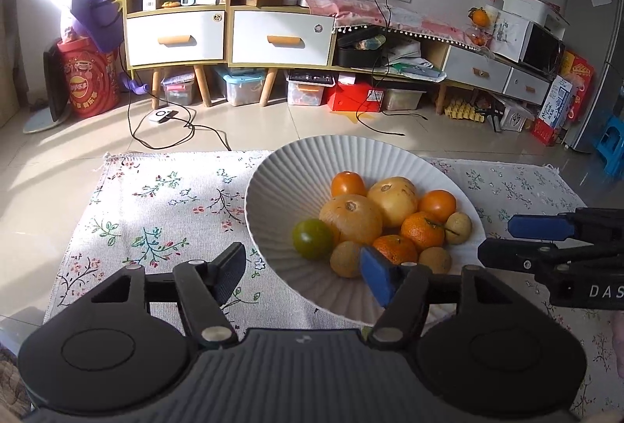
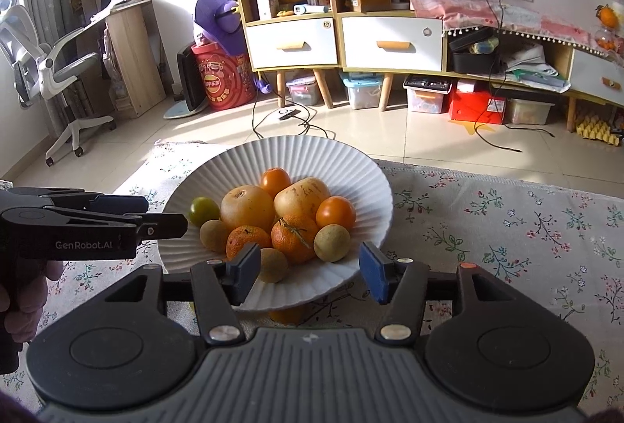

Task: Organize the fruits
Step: 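Open the right tool over the bowl while the left tool releases its lime into it, then withdraw both tools from the bowl back toward the loose fruit, then grasp an orange with the left tool while the right tool grasps a brown kiwi, then carry the orange with the left tool while the right tool carries its kiwi over the bowl, then open the left tool over the bowl while the right tool releases its kiwi into it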

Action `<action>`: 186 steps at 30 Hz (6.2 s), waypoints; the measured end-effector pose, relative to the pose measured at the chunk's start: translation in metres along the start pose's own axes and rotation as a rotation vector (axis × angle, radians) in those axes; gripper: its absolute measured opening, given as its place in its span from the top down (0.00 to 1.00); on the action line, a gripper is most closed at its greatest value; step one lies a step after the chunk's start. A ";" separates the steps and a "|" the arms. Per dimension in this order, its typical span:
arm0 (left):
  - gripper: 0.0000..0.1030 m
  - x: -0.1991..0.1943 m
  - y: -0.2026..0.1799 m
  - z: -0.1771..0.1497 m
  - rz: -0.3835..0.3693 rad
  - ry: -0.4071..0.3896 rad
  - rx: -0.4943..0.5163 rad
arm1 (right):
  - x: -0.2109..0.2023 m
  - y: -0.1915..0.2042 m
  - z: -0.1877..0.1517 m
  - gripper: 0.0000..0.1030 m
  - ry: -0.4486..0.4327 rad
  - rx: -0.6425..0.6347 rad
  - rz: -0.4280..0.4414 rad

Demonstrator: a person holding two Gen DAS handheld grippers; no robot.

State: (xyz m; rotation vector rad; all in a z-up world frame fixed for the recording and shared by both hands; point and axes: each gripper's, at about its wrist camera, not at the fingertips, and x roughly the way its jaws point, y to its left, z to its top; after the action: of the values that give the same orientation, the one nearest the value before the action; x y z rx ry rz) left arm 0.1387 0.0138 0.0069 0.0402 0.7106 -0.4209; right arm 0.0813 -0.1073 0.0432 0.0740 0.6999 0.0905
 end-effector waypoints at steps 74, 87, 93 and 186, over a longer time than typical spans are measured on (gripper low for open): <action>0.84 -0.004 -0.084 -0.070 -0.158 0.107 0.186 | -0.036 -0.009 -0.046 0.09 0.134 0.011 -0.111; 0.84 -0.021 -0.060 -0.069 -0.080 0.087 0.203 | -0.016 0.004 -0.041 0.13 0.138 -0.009 -0.099; 0.84 -0.025 -0.042 -0.070 -0.044 0.076 0.186 | 0.003 0.016 -0.039 0.30 0.145 -0.012 -0.065; 0.24 -0.005 -0.036 -0.016 -0.095 -0.018 0.105 | -0.010 -0.022 -0.003 0.31 0.016 0.199 0.006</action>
State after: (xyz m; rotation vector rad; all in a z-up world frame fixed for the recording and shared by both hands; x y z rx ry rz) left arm 0.1109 -0.0141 0.0017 0.1020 0.6742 -0.5484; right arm 0.0734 -0.1306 0.0451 0.2664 0.7232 0.0268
